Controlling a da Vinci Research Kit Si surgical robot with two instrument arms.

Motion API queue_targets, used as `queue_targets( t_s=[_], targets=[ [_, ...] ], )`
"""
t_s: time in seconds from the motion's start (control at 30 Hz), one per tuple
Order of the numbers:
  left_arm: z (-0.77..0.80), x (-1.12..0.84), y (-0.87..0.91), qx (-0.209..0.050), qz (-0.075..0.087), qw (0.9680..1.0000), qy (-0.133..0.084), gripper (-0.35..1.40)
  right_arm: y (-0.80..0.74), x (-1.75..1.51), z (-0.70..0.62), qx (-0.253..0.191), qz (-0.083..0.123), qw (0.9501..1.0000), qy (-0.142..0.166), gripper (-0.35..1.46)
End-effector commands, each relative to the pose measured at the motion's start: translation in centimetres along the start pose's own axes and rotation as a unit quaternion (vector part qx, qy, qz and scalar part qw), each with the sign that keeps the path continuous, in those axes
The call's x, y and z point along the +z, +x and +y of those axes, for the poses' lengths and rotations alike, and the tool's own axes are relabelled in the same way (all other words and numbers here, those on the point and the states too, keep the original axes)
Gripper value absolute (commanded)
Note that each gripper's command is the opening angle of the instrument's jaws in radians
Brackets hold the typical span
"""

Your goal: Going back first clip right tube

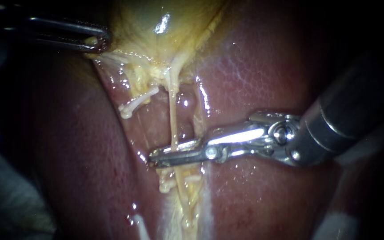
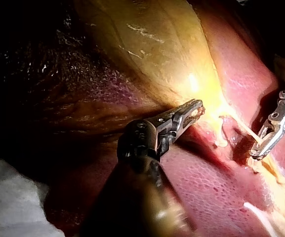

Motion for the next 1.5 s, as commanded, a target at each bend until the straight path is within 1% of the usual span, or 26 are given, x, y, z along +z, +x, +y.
queue_targets(
  t_s=[0.03, 0.1, 0.13, 0.23, 0.33, 0.43, 0.53, 0.7, 0.77, 0.83, 0.87, 0.97, 1.07, 1.1, 1.17, 1.37, 1.5],
  targets=[
    [0.0, 0.0, 0.0, 0.0, 0.0, 1.0, 0.0, -0.35, -0.03, 0.03, 0.03, -0.012, -0.001, 0.9999, 0.002, 0.13],
    [0.0, 0.0, 0.0, 0.0, 0.0, 1.0, 0.0, -0.35, -0.05, 0.08, 0.07, -0.022, -0.001, 0.9998, 0.0, 0.36],
    [0.0, 0.0, 0.0, 0.0, 0.0, 1.0, 0.0, -0.35, -0.08, 0.13, 0.11, -0.032, -0.001, 0.9995, -0.001, 0.4],
    [0.0, 0.0, 0.0, 0.0, 0.0, 1.0, 0.0, -0.35, -0.15, 0.18, 0.23, -0.054, -0.002, 0.9986, -0.003, 0.44],
    [0.0, 0.0, 0.0, 0.0, 0.0, 1.0, 0.0, -0.35, -0.18, 0.15, 0.34, -0.073, 0.002, 0.9973, -0.008, 0.45],
    [-0.01, 0.0, 0.0, 0.0, 0.0, 1.0, 0.0, -0.35, -0.17, 0.07, 0.4, -0.091, 0.002, 0.9957, -0.018, 0.45],
    [-0.01, 0.0, 0.0, 0.0, 0.0, 1.0, 0.0, -0.35, -0.18, -0.01, 0.42, -0.111, -0.002, 0.9935, -0.023, 0.45],
    [-0.01, -0.01, 0.0, 0.0, 0.0, 1.0, 0.0, -0.35, -0.21, -0.12, 0.39, -0.15, -0.009, 0.9882, -0.032, 0.45],
    [-0.01, -0.01, 0.0, 0.0, 0.0, 1.0, -0.001, -0.35, -0.22, -0.16, 0.36, -0.17, -0.011, 0.9849, -0.03, 0.46],
    [-0.01, -0.01, 0.0, 0.0, 0.0, 1.0, -0.001, -0.35, -0.22, -0.19, 0.32, -0.184, -0.013, 0.9825, -0.029, 0.46],
    [-0.01, -0.01, 0.0, 0.0, 0.0, 1.0, -0.001, -0.35, -0.22, -0.21, 0.28, -0.195, -0.014, 0.9804, -0.028, 0.48],
    [-0.01, -0.01, 0.0, 0.0, 0.0, 1.0, -0.001, -0.35, -0.21, -0.25, 0.17, -0.213, -0.016, 0.9765, -0.025, 0.48],
    [-0.01, -0.01, 0.0, 0.0, 0.0, 1.0, -0.001, -0.35, -0.22, -0.26, 0.08, -0.221, -0.017, 0.9748, -0.024, 0.49],
    [-0.01, -0.01, 0.0, 0.0, 0.0, 1.0, -0.001, -0.35, -0.23, -0.26, 0.05, -0.227, -0.016, 0.9735, -0.025, 0.49],
    [-0.01, -0.01, -0.01, 0.0, 0.0, 1.0, -0.001, -0.35, -0.24, -0.24, 0.01, -0.23, -0.019, 0.9729, -0.021, 0.5],
    [-0.01, -0.01, -0.01, 0.0, 0.0, 1.0, -0.001, -0.35, -0.25, -0.23, 0.0, -0.238, -0.023, 0.9708, -0.015, 0.5],
    [-0.02, -0.01, -0.01, 0.0, 0.0, 1.0, 0.0, -0.35, -0.25, -0.18, 0.04, -0.239, -0.024, 0.9706, -0.017, 0.49]
  ],
)
